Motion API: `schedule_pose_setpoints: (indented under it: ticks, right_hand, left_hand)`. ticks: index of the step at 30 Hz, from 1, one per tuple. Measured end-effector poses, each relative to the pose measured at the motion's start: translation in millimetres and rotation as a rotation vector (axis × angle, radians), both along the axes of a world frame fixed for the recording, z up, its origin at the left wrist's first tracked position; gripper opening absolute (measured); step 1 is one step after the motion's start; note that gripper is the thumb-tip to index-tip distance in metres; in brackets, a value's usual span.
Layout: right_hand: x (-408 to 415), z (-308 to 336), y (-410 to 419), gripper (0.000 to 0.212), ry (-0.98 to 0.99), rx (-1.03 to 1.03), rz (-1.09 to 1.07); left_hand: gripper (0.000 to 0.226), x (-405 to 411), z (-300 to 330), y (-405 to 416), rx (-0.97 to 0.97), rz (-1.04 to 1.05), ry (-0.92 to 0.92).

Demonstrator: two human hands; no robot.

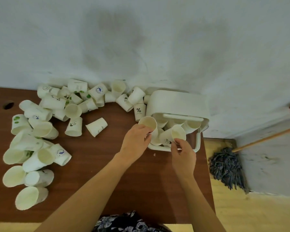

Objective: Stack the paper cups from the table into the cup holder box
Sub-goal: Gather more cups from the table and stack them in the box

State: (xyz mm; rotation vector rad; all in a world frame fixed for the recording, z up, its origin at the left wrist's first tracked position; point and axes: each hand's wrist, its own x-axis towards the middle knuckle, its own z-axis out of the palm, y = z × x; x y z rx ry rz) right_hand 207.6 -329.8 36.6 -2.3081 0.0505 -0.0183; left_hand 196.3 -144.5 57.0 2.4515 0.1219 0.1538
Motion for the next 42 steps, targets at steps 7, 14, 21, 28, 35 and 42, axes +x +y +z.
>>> schedule_pose_setpoints:
  ticks: [7,14,21,28,35,42]
  right_hand:
    - [23,0,-44,0.020,-0.013,-0.062,0.117]
    - [44,-13,-55,0.017,0.037,-0.131,0.247]
    - [44,-20,-41,0.018,0.075,-0.084,0.275]
    - [13,-23,24,0.017,0.076,-0.090,0.472]
    - [-49,-31,123,0.017,0.165,-0.163,0.595]
    - [-114,-46,226,0.015,0.300,-0.177,0.661]
  left_hand:
    - [0.021,20,-21,-41,0.125,-0.025,0.109]
    - [0.023,24,-35,-54,0.171,-0.011,0.213]
    - [0.016,16,-35,-43,0.096,0.070,0.172]
    - [0.014,-30,-35,21,0.095,0.203,0.259]
    - [0.015,-96,-40,117,0.138,0.271,0.289]
    - [0.023,-153,-58,238,0.249,0.300,0.373]
